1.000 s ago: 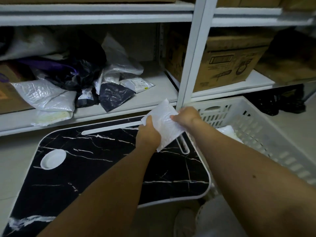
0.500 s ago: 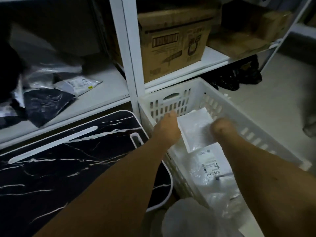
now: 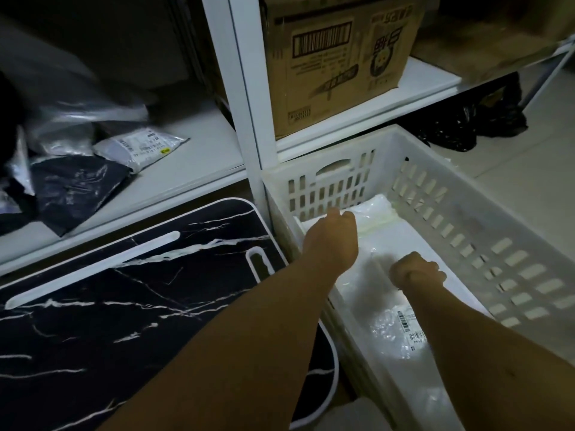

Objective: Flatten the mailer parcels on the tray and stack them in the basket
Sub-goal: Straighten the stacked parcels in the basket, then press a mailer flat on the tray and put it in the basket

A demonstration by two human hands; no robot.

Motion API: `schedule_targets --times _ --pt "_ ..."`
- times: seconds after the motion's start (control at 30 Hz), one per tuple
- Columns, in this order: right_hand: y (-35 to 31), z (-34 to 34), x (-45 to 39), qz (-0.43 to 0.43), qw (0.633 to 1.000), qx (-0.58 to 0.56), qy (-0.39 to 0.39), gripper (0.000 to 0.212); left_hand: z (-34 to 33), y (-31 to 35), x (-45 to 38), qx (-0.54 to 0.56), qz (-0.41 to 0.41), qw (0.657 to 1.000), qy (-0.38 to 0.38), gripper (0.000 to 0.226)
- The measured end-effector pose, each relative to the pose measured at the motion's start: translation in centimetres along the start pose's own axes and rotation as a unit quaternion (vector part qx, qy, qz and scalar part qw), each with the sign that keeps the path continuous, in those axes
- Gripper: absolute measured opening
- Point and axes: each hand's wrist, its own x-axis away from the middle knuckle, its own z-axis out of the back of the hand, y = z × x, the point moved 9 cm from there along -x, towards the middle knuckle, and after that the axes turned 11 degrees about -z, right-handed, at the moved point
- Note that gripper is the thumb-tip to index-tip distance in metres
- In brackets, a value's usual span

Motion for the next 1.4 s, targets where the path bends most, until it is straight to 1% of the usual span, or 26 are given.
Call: schedule_targets --times 0.07,0.1,0.2,0.3,0.4,0.47,0.57,0.7,0.8,0.97,1.07,1.13,1.23,1.33,1.4 --pt "-0.7 0.2 0.5 0.001 1.000 0.015 0.004 0.062 0.2 -0.1 0.1 -0.002 -0.004 1.000 -0.004 0.039" --pt "-1.2 0.5 0.9 0.009 1.000 0.009 0.003 0.063 0.4 -0.2 0.2 -0.002 -0.003 1.000 -0.004 0.039" --pt "-2.9 1.7 1.6 0.046 0.999 -0.023 0.012 0.053 1.3 0.5 0.8 -0.007 -0.007 1.000 0.004 0.038" --pt "-5.4 3.1 3.6 0.115 0.991 -0.064 0.001 0.039 2.7 1.2 1.6 -0.002 -0.019 1.000 0.020 0.037" --pt "-7.7 4.6 6.4 0.171 0.983 -0.068 0.001 0.034 4.6 0.9 2.5 0.010 -0.007 0.999 0.037 0.041" --pt "-8.6 5.7 8.4 0.197 0.977 -0.085 0.009 0.033 6.0 0.5 3.5 0.009 0.005 0.999 0.048 0.042" --pt "-9.8 6.7 11.2 0.235 0.965 -0.113 -0.004 0.031 8.0 -0.5 5.1 0.000 0.023 0.998 0.057 0.041" --pt "-11.9 7.7 16.1 0.289 0.953 -0.084 -0.026 0.038 11.3 -2.6 8.2 -0.001 0.035 0.996 0.086 0.037" --pt "-13.8 7.7 20.2 0.333 0.940 -0.062 -0.038 0.035 13.8 -5.1 11.1 0.006 0.066 0.992 0.109 0.034" --pt "-17.2 5.4 27.4 0.386 0.920 -0.033 -0.051 0.025 17.3 -10.7 16.7 -0.007 0.129 0.978 0.161 0.032" --pt "-19.4 3.1 32.1 0.426 0.904 0.012 -0.042 0.028 18.7 -15.0 20.1 -0.008 0.176 0.969 0.175 0.030" --pt "-20.9 1.0 35.5 0.448 0.892 0.025 -0.053 0.029 19.3 -18.3 22.8 -0.005 0.209 0.961 0.182 0.031" --pt "-23.5 -2.6 39.9 0.474 0.876 0.014 -0.088 0.026 19.6 -23.4 27.0 0.005 0.265 0.944 0.197 0.038" --pt "-26.3 -5.7 43.8 0.502 0.858 -0.006 -0.109 0.018 20.1 -27.5 30.7 0.014 0.307 0.926 0.218 0.030" --pt "-28.3 -6.9 46.6 0.524 0.842 -0.036 -0.121 0.014 20.5 -29.7 32.5 0.018 0.328 0.915 0.234 0.029"
